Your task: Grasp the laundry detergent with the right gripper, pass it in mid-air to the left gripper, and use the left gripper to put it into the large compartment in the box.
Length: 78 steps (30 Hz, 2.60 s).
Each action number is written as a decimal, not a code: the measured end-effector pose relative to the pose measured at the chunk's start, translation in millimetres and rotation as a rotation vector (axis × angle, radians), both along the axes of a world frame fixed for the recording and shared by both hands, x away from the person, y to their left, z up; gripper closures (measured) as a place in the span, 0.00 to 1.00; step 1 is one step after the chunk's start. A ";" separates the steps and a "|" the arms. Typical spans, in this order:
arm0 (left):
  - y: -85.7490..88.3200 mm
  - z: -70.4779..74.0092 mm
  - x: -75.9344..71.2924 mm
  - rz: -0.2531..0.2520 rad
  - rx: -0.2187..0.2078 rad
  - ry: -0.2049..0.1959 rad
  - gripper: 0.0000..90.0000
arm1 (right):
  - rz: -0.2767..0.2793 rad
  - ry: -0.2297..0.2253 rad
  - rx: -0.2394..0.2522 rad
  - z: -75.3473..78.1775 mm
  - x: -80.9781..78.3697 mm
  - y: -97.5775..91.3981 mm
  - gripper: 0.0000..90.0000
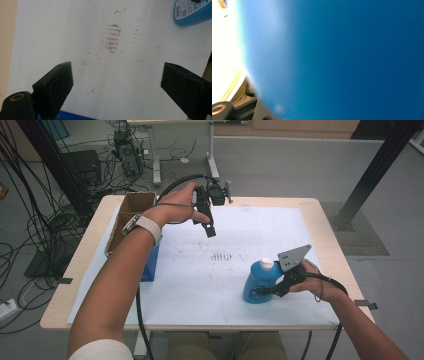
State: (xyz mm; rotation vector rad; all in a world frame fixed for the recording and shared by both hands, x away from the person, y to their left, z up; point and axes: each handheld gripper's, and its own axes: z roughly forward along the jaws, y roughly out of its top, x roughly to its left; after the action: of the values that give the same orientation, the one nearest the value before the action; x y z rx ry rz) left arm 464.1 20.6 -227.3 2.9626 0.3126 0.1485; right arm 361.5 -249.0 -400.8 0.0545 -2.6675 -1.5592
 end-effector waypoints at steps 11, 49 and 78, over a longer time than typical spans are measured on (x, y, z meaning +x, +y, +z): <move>0.0 0.0 -0.1 -0.001 0.000 0.000 0.12 | -0.001 -0.001 -0.001 0.1 -0.1 0.0 0.48; 3.0 3.5 -8.8 -0.008 -0.004 -0.011 0.12 | -0.015 0.013 0.013 0.4 0.6 -1.1 0.48; -6.0 19.7 -36.4 -0.067 -0.007 -0.010 0.10 | -0.020 0.006 0.022 33.4 1.7 4.5 0.48</move>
State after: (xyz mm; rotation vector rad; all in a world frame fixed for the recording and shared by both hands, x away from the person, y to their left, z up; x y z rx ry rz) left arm 427.7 14.5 -207.6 2.9597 0.2116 0.1538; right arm 363.3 -244.5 -367.3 0.0233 -2.6549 -1.5914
